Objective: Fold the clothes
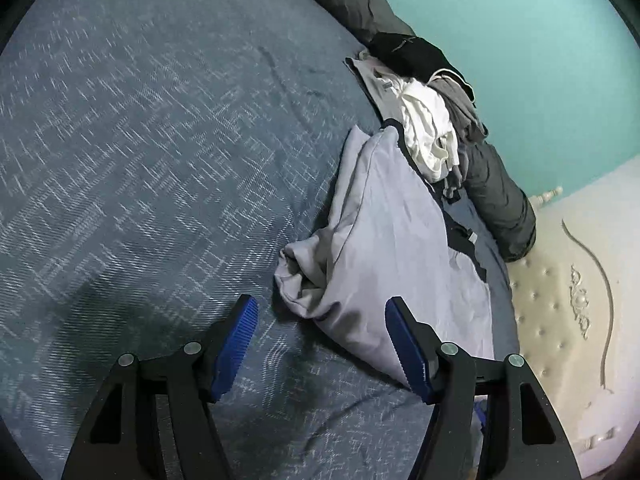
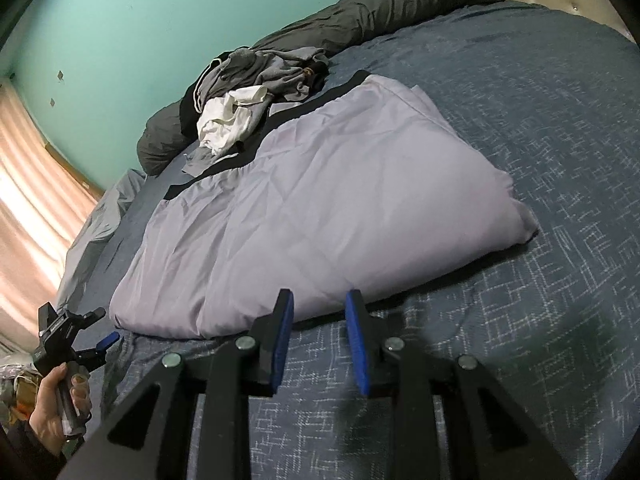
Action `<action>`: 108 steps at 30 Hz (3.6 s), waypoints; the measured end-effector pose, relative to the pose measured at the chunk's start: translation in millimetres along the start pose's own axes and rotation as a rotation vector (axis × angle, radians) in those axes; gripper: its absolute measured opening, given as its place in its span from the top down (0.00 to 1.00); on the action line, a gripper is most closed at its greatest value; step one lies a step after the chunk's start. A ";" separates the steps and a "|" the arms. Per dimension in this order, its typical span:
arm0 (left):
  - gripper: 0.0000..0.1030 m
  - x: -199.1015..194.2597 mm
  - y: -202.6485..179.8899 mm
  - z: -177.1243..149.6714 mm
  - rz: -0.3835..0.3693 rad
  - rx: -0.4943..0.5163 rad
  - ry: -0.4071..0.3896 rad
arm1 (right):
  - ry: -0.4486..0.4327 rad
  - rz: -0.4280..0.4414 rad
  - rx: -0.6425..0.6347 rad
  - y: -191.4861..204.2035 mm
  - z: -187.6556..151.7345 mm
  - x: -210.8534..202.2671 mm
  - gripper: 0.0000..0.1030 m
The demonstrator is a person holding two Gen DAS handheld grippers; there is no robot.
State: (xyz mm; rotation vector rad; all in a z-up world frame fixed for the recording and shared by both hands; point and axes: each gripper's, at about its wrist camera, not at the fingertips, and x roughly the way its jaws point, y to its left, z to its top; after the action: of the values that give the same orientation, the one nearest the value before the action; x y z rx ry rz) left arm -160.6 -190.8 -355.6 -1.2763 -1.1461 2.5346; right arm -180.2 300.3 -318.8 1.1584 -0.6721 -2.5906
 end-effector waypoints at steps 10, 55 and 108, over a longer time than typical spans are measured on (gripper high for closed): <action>0.64 6.3 -22.3 -3.8 0.151 0.222 0.067 | -0.024 0.003 0.073 -15.0 1.0 -5.2 0.74; 0.38 35.3 -33.1 -23.0 0.047 0.056 0.148 | -0.023 0.026 0.133 -29.2 2.5 -5.0 0.74; 0.92 172.2 -394.6 -149.9 -0.258 0.688 0.327 | -0.135 0.027 0.329 -89.6 25.4 -54.1 0.74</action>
State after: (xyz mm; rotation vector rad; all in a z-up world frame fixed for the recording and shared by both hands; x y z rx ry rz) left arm -261.1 245.0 -267.2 -1.1827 -0.2941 2.1224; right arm -164.8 406.7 -313.2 1.0537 -1.1704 -2.6201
